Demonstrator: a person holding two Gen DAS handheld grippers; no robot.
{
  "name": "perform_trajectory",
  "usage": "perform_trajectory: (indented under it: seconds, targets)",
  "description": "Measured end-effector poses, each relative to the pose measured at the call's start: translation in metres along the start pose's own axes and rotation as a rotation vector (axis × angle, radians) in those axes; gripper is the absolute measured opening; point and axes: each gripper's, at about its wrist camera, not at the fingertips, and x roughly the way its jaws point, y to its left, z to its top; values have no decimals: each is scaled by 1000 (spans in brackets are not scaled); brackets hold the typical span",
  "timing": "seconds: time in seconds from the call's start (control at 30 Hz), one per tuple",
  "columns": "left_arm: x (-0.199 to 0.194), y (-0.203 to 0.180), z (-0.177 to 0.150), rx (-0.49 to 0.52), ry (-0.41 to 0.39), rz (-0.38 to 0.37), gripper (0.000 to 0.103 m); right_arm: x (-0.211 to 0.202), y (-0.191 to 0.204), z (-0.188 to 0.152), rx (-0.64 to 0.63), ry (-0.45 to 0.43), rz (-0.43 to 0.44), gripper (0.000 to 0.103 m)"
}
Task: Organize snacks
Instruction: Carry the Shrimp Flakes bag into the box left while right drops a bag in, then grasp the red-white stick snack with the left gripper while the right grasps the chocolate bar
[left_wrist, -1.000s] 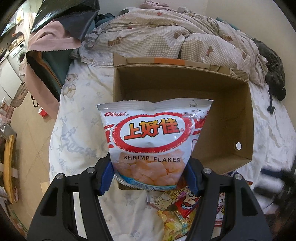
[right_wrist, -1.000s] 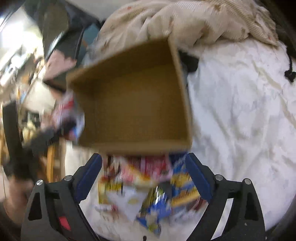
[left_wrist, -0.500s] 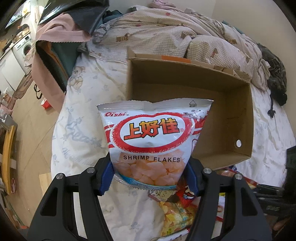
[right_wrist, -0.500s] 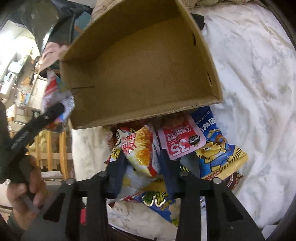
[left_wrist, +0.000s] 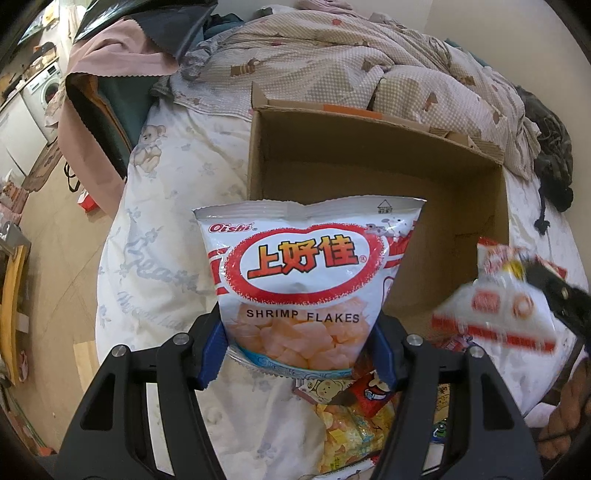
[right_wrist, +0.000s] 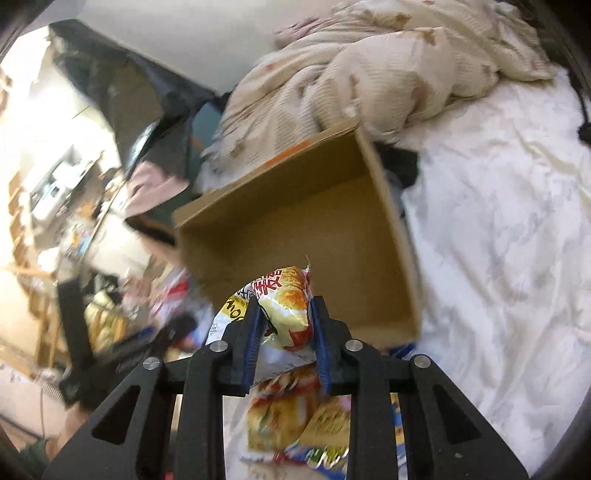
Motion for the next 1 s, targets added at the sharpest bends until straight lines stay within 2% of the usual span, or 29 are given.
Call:
perform_trajectory:
  seconds: [0.13, 0.27, 0.33, 0.4, 0.43, 0.47, 0.6, 1.0]
  targets:
    - [7, -2, 2, 13, -8, 14, 63, 19, -15, 6, 75, 44, -88, 27]
    - [13, -4, 4, 19, -15, 26, 64, 32, -30, 5, 147, 98, -86, 31]
    - [15, -8, 5, 32, -9, 14, 69, 36, -31, 5, 170, 117, -88, 33]
    - [15, -9, 5, 32, -11, 9, 87, 35, -33, 3, 179, 114, -85, 47]
    - [13, -9, 5, 28, -17, 7, 89, 31, -33, 4, 182, 97, -94, 64]
    - [12, -9, 5, 21, -24, 2, 90, 27, -33, 5, 183, 73, -104, 73]
    - [10, -7, 4, 10, -21, -9, 90, 13, -31, 7, 152, 29, -128, 73]
    - [1, -5, 0, 14, -36, -29, 90, 15, -18, 2, 90, 48, -125, 73]
